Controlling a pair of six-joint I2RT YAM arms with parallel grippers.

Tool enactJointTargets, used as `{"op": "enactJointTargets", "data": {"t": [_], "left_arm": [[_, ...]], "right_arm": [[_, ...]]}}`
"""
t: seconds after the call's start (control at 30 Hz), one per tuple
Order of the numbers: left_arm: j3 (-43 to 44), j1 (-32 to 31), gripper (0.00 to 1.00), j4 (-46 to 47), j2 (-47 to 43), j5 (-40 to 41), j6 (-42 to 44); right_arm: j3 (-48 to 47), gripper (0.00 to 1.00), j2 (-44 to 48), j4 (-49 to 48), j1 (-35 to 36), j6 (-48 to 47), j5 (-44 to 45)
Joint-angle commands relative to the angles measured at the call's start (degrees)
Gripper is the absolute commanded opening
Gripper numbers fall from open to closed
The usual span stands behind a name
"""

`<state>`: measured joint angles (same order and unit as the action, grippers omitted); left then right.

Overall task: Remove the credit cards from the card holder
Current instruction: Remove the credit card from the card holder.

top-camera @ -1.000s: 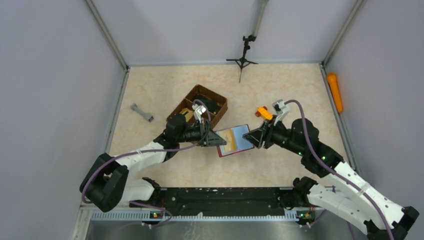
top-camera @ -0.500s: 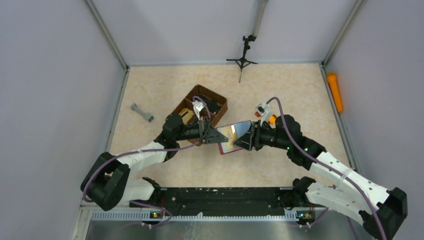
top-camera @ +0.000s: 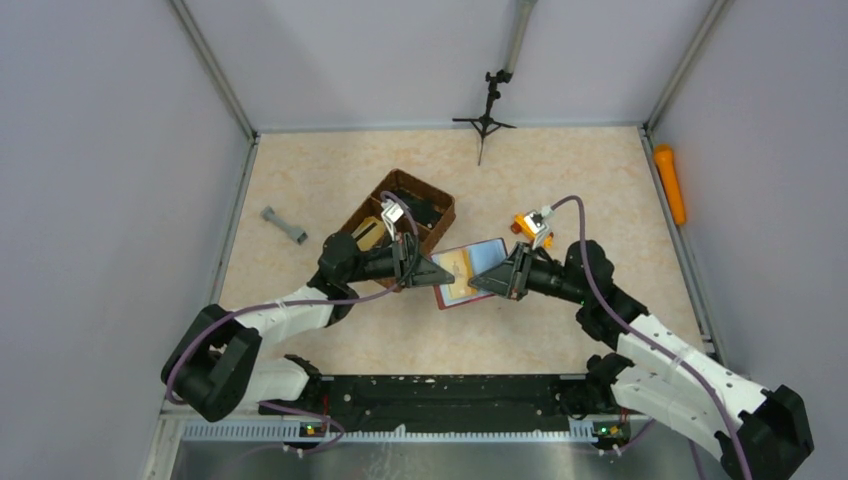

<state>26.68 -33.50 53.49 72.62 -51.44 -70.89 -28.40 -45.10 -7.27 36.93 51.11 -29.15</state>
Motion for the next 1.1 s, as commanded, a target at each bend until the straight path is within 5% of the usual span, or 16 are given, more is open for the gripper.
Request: {"op": "enactJointTargets", "data": {"t": [0.0,0.13,0.33,0.47,0.7,0.9,1.07], "left_arm": [[-0.44,0.01,0.0,9.73,-0.29,-1.35,-2.56],[-0.57,0.02,0.01,13.49,1.23,-1.88,-5.06],[-1.07,0.17,0.28,14.99,1.83,-1.49,-5.84],[-1.01,0.28,0.24,15.36,1.78,-1.63,-6.07],[-1.72,0.55,0.0,16.29,0.79,-1.51,-6.41],[-1.41,0.47,0.0,16.47,0.72,-2.45,-6.72],[-1.36,0.44,0.0,17.11,0.67,-3.29,-7.32]], "right_arm": [[2.77,0.07,0.12,-15.63,-0.71,8.41,-3.23],[4.19,0.0,1.33,-19.93,-0.87,10.98,-2.83],[4.5,0.0,4.86,-15.09,-2.3,9.95,-0.13],[4.29,0.0,4.85,-13.69,-2.6,9.76,-0.18],[4.67,0.0,4.66,-14.36,-2.83,9.6,-0.68],[3.69,0.21,2.59,-17.94,-2.83,10.11,-3.26],[2.47,0.2,1.52,-19.1,-2.83,10.18,-3.16]]}}
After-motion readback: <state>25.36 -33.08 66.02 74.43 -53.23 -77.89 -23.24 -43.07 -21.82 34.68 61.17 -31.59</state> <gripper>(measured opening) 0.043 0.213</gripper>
